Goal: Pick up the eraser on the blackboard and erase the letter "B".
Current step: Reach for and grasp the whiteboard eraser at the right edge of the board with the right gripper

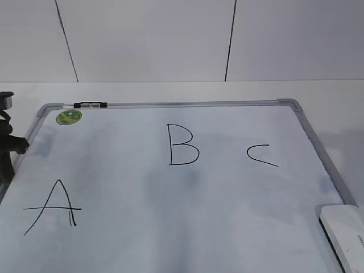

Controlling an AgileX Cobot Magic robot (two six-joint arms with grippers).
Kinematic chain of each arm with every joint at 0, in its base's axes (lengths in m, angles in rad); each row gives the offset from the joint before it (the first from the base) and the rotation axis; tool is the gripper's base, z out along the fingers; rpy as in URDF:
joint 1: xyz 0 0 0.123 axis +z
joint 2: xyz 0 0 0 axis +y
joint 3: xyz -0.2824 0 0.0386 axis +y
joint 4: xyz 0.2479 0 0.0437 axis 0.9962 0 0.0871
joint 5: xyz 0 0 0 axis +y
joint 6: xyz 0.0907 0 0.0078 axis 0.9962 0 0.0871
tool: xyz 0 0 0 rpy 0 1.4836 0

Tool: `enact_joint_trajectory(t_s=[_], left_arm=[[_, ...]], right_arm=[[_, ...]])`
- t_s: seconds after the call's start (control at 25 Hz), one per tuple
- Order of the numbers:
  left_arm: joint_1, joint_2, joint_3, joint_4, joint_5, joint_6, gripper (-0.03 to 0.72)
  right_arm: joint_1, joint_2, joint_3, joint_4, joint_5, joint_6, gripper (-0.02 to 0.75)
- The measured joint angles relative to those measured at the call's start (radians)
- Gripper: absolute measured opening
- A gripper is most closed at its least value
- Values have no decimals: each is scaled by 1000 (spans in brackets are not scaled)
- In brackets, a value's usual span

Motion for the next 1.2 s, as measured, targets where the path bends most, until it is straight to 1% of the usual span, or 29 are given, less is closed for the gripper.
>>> enact_joint_trajectory(t_s=[0.12,0.32,0.48,0.52,0.72,0.84,1.2], left_arm=[[2,0,-1,-3,2,-2,43],[2,0,-1,-5,3,-6,39],[2,0,-1,-5,3,-6,38],[2,0,-1,-5,3,-6,38],[2,0,-1,-7,4,-6,38],[2,0,-1,-7,4,-6,38],[2,0,-1,-7,6,-6,38]], right_arm=[[0,0,0,4,0,0,440],[0,0,0,48,0,0,441],[0,6,0,60,-5,-1,447],[0,8,0,62,-16,-1,461],[0,30,-1,62,-72,9,642],[0,68,-1,53,-92,9,664],[0,176,-1,43,-165,-1,671]])
